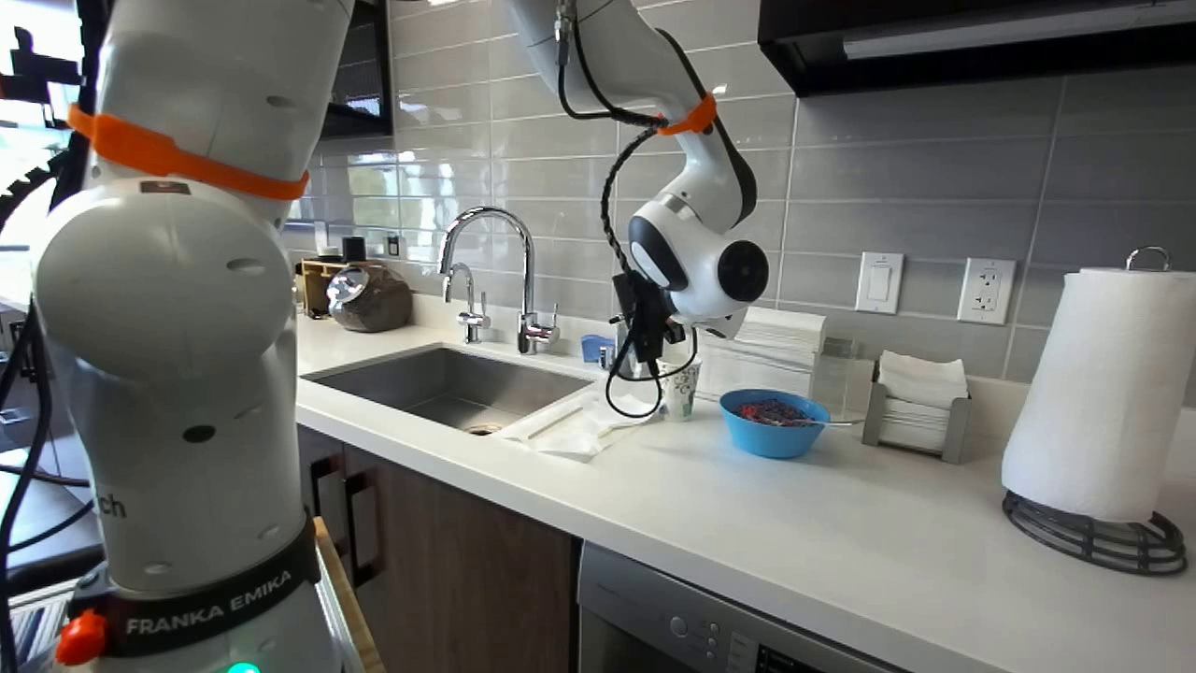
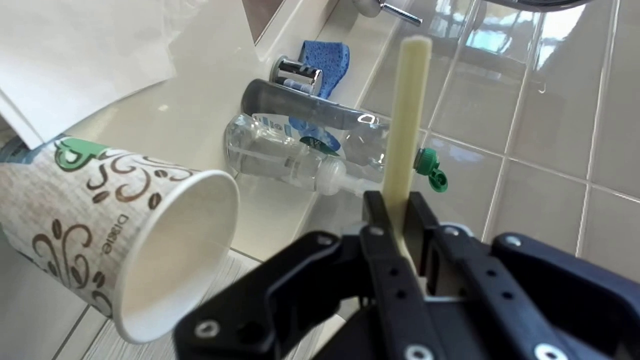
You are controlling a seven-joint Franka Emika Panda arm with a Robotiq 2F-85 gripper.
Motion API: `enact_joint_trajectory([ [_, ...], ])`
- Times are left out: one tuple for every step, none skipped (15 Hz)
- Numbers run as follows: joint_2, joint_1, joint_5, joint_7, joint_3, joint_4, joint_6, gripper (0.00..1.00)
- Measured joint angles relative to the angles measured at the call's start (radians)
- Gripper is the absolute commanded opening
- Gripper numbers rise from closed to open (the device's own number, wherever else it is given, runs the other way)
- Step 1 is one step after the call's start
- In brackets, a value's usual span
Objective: Transfer a spoonful of contents from the bowl into the cup
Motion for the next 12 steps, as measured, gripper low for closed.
enact_joint_trajectory([
  [0.0,0.001,-0.002,0.0,-0.002,-0.001,0.0,0.04],
  [-0.001,0.002,-0.006,0.0,-0.003,-0.001,0.0,0.04],
  [-0.004,0.005,-0.012,0.0,-0.004,0.0,0.0,0.04],
  [-0.013,0.009,-0.024,0.0,-0.004,0.0,0.0,0.04],
  [-0.028,0.014,-0.05,0.005,-0.004,0.0,0.003,0.04],
  [-0.05,0.023,-0.092,0.02,-0.004,0.0,0.027,0.04],
  [-0.078,0.036,-0.146,0.05,-0.003,-0.002,0.071,0.04],
  [-0.111,0.05,-0.206,0.09,-0.002,-0.005,0.119,0.04],
  [-0.144,0.062,-0.271,0.137,0.001,-0.011,0.163,0.04],
  [-0.177,0.072,-0.34,0.189,0.006,-0.018,0.204,0.04],
  [-0.206,0.08,-0.415,0.246,0.013,-0.027,0.242,0.04],
  [-0.233,0.087,-0.492,0.304,0.017,-0.036,0.277,0.04],
])
